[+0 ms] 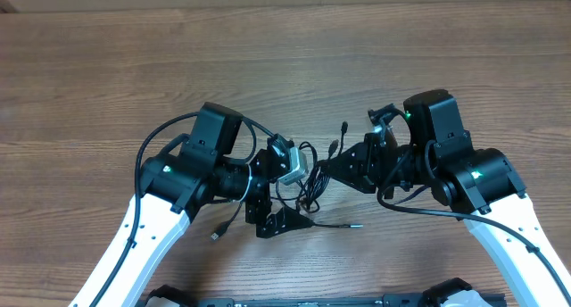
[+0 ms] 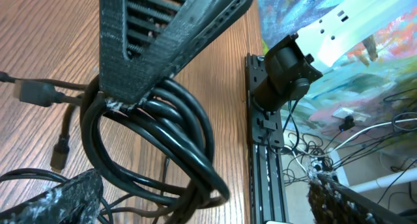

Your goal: Untangle cables

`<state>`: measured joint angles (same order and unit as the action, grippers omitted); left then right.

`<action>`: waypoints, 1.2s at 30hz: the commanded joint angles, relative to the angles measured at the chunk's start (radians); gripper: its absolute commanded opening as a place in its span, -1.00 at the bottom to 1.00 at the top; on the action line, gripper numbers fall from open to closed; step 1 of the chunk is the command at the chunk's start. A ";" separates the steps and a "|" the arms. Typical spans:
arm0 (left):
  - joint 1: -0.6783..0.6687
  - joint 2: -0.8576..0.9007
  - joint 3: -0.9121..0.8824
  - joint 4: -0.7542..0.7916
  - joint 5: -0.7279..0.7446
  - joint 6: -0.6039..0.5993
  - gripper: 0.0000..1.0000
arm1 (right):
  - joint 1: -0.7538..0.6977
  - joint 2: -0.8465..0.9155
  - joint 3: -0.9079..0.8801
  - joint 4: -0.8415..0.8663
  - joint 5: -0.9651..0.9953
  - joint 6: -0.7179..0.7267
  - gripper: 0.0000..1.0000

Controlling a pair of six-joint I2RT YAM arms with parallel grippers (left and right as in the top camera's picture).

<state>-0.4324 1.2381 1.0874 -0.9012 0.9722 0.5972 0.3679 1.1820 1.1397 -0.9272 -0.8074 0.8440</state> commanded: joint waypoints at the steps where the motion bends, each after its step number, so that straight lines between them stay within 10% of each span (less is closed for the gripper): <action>1: -0.007 0.027 0.009 0.002 0.034 -0.022 1.00 | -0.003 -0.013 0.027 0.042 -0.084 -0.009 -0.92; 7: -0.007 0.058 0.009 0.021 0.095 -0.021 0.61 | 0.005 -0.013 0.027 0.052 -0.085 -0.016 -0.92; 14: -0.006 0.059 0.009 0.039 0.102 -0.021 -0.90 | 0.005 -0.013 0.027 0.051 -0.084 -0.035 -0.92; 36: 0.021 0.059 0.009 0.132 0.102 -0.138 -0.92 | 0.005 -0.013 0.027 -0.189 0.134 -0.172 -0.92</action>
<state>-0.4294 1.2995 1.0851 -0.8196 1.0245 0.5365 0.3660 1.1778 1.1519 -1.0786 -0.7254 0.7258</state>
